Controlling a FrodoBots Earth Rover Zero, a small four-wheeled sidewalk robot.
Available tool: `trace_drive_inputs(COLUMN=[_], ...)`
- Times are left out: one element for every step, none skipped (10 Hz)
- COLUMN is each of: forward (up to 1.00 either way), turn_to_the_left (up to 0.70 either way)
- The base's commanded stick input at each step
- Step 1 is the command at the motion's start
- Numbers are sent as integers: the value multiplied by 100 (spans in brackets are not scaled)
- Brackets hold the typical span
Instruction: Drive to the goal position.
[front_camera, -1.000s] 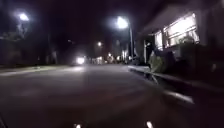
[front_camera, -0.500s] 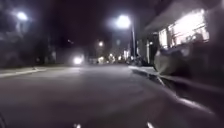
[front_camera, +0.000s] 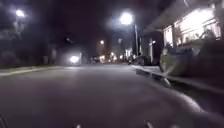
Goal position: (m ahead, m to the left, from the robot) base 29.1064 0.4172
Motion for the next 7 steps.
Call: trace_drive_inputs(forward=[100,100,100,100,100,100,100], turn_to_the_left=[0,0,0,0,-11,-40,-40])
